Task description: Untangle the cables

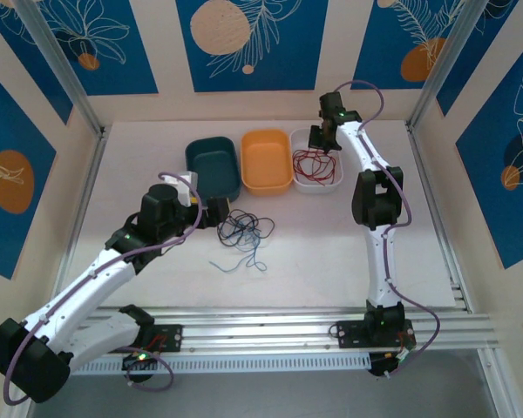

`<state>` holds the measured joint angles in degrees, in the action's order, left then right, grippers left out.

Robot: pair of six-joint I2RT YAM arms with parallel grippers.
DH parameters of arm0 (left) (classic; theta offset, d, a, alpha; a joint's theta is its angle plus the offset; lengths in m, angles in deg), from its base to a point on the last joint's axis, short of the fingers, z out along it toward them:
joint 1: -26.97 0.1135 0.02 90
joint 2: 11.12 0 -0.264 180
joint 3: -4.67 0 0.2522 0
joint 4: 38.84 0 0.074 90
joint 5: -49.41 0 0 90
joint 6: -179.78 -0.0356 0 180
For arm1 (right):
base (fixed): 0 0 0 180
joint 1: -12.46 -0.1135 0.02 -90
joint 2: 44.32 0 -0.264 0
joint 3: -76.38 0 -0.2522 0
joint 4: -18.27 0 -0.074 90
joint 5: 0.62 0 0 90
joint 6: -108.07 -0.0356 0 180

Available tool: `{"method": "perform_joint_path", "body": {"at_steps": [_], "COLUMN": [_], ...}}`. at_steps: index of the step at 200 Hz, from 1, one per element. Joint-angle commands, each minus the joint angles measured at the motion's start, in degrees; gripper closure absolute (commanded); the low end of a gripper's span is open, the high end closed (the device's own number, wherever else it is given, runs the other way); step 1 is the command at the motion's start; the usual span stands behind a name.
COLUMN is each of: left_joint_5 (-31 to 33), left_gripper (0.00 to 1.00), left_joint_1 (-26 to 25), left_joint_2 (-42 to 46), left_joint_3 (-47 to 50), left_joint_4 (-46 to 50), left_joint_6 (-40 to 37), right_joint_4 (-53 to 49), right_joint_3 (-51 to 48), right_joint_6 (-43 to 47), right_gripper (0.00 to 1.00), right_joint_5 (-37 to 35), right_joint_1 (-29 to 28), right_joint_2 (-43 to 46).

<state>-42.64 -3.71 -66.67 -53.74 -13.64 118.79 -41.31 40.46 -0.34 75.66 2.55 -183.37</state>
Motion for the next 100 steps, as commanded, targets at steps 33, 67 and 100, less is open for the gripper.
{"method": "perform_joint_path", "body": {"at_steps": [33, 67, 100], "left_joint_5": [-0.7, -1.3, -1.9], "left_gripper": [0.00, 0.00, 0.00], "left_joint_1": [1.1, 1.2, 1.4], "left_joint_2": [0.7, 0.6, 0.4], "left_joint_3": [1.5, 2.2, 2.3], "left_joint_4": [-1.0, -1.6, -2.2], "left_joint_6": [-0.4, 0.1, 0.3], "right_joint_4": [2.8, 4.5, 5.6], "right_joint_3": [-5.5, -10.4, -13.7], "right_joint_6": [-3.3, -4.1, -3.5], "right_gripper": [1.00, 1.00, 0.89], "right_joint_5": [8.4, 8.5, 7.5], "right_joint_1": [-0.7, -0.4, -0.1], "right_joint_2": [1.4, 4.1, 7.3]}}
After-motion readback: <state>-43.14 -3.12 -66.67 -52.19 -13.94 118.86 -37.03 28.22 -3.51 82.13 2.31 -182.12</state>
